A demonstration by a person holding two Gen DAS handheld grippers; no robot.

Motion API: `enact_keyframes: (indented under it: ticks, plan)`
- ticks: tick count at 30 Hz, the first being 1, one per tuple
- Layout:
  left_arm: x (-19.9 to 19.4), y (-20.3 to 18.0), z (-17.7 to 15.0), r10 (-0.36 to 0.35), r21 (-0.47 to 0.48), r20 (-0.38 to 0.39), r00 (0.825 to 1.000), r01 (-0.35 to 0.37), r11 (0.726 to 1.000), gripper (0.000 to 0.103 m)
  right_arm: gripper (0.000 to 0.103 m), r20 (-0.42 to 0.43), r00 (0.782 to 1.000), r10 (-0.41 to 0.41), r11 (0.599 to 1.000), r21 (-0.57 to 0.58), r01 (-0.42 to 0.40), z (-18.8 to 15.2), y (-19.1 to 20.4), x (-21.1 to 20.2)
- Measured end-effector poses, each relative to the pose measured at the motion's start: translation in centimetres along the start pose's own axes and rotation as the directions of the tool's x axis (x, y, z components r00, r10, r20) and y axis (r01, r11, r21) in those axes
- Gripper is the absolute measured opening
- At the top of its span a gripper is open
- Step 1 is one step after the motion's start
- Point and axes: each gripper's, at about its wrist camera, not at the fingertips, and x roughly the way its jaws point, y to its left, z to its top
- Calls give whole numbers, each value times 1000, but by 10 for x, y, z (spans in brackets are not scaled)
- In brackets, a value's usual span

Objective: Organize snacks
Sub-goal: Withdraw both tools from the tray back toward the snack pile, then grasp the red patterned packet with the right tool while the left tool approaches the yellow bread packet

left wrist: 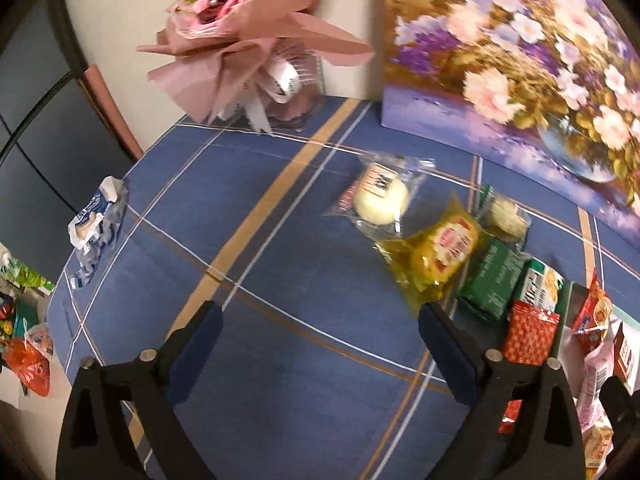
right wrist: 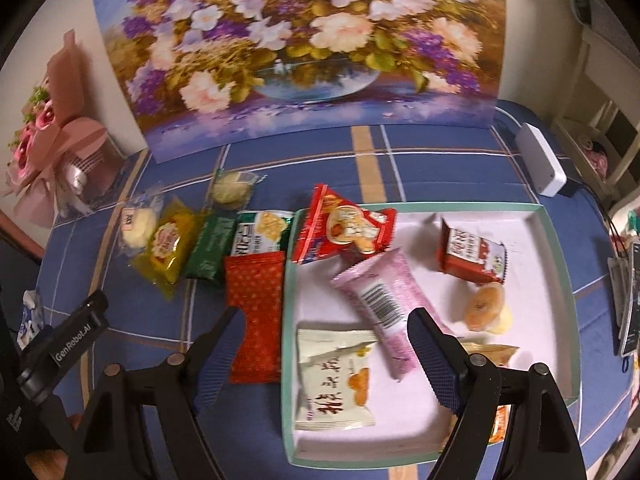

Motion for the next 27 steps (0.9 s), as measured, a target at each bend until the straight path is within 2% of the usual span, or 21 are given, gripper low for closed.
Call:
enact_keyframes:
  ticks: [2, 9, 15, 27]
  plan:
    - [1, 7, 1, 10, -15, 4, 1000, -10, 1000, 99, 103, 5, 1000, 10, 1000, -6, -10, -1, 5, 0]
    - [5, 23, 4, -14, -64, -10, 1000, 14, 998, 99, 103, 0, 1000, -5, 999, -40, 5, -4, 20, 6]
    - [5, 24, 6, -44, -65, -6, 999, 43, 997, 99, 103, -11, 1000, -2, 998, -66, 2, -7, 31, 12]
    - [11, 22, 11, -129, -48, -17, 992, 128, 991, 99, 103, -15, 996, 91, 996, -2, -91, -2, 27, 24]
